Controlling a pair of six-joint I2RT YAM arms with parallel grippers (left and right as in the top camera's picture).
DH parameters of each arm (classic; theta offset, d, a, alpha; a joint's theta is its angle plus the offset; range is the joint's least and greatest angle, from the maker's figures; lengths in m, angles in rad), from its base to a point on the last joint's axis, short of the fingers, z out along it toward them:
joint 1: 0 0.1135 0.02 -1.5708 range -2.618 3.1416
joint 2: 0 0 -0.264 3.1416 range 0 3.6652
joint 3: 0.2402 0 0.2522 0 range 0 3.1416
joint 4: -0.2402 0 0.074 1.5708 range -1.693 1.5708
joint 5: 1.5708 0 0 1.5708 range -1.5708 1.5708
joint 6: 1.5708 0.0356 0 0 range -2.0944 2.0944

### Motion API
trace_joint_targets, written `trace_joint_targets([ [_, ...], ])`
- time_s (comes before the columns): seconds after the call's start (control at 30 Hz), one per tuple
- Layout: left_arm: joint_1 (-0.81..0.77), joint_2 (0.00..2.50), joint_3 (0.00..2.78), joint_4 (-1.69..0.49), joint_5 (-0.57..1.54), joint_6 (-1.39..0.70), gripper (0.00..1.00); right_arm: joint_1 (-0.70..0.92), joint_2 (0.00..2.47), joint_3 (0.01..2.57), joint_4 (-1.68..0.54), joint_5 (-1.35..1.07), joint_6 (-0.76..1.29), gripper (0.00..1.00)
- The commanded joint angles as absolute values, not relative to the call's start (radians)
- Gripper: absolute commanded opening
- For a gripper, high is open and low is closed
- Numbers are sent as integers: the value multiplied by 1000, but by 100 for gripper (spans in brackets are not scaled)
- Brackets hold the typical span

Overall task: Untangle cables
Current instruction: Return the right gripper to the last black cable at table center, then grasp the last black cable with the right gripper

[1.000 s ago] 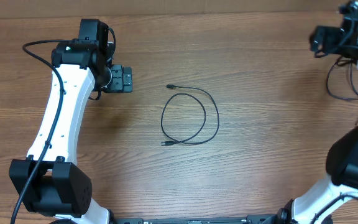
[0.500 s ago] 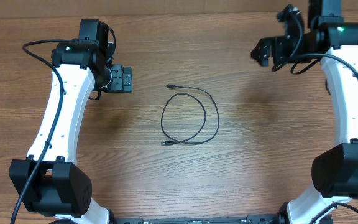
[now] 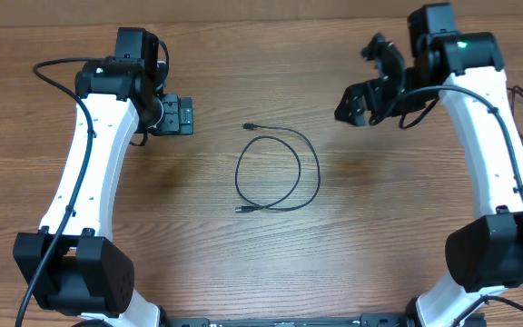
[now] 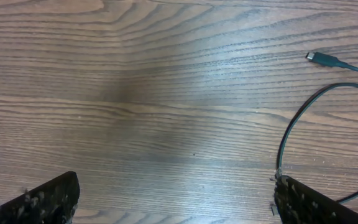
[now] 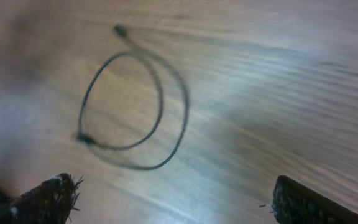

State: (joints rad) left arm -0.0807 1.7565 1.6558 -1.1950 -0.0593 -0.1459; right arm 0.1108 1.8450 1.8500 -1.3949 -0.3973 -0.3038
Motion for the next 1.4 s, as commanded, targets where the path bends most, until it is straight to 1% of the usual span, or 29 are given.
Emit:
trace_joint_targets([
  [0.0, -85, 1752, 1658, -1193, -52, -127, 100, 152, 1837, 1863, -1421, -430, -406, 100],
  [0.23, -85, 1752, 1658, -1193, -52, -127, 100, 243, 1837, 1765, -1423, -462, -553, 100],
  [0.4, -85, 1752, 1658, -1193, -52, -127, 100, 307, 1839, 1670, -1389, -505, -559, 100],
  [0.6, -85, 1752, 1659, -1193, -52, -127, 100, 387, 1839, 1541, -1292, -525, -560, 100],
  [0.7, -85, 1752, 1658, -1193, -52, -127, 100, 418, 1839, 1458, -1243, -526, -616, 100],
  [0.8, -85, 1752, 1658, -1193, -52, -127, 100, 437, 1839, 1376, -1175, -530, -630, 100],
  [0.87, -85, 1752, 1658, -1193, -52, -127, 99, 446, 1839, 1326, -1131, -547, -643, 98],
  [0.97, -85, 1752, 1658, -1193, -52, -127, 100, 464, 1839, 1271, -1102, -603, -721, 96],
  [1.17, -85, 1752, 1658, -1193, -52, -127, 100, 514, 1840, 1236, -1077, -615, -820, 97],
  [1.23, -85, 1752, 1658, -1193, -52, -127, 99, 533, 1840, 1236, -1054, -611, -821, 100],
  [1.37, -85, 1752, 1658, -1193, -52, -127, 100, 580, 1841, 1236, -1008, -558, -821, 100],
])
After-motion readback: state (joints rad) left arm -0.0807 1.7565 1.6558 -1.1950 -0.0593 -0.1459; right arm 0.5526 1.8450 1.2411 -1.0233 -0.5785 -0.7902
